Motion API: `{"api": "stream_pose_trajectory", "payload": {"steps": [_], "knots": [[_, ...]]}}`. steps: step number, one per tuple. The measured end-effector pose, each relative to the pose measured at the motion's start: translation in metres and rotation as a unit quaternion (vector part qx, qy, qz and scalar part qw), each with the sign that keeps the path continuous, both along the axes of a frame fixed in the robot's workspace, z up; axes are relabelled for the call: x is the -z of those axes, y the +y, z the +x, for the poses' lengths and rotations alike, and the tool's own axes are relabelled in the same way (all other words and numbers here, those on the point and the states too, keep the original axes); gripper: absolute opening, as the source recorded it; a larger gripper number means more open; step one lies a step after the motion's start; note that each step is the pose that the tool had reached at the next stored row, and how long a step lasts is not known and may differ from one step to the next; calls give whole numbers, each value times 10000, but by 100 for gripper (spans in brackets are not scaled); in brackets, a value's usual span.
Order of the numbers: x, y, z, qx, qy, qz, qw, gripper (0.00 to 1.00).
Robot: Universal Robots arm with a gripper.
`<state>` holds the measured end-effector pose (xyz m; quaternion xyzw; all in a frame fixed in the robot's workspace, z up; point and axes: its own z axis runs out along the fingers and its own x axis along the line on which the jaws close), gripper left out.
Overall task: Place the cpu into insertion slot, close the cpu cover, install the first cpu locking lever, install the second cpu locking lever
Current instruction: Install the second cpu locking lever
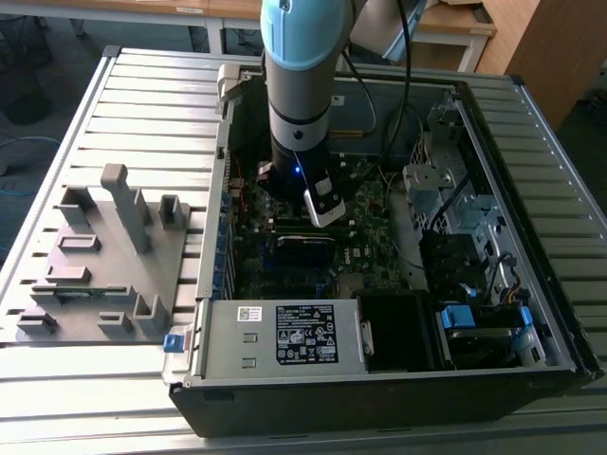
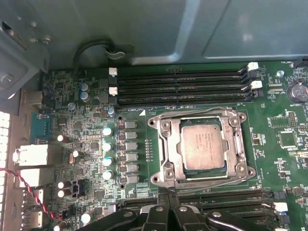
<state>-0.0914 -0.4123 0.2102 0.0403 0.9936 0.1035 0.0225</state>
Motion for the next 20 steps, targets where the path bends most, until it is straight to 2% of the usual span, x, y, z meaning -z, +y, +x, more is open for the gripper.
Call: {"api": "stream_pose_trajectory", "payload": {"steps": [5, 11, 20], "knots": [[69, 0, -9, 1, 0, 0, 10000, 10], [89, 1, -22, 1, 0, 1, 10000, 10], [94, 4, -47, 1, 0, 78, 10000, 10]]}}
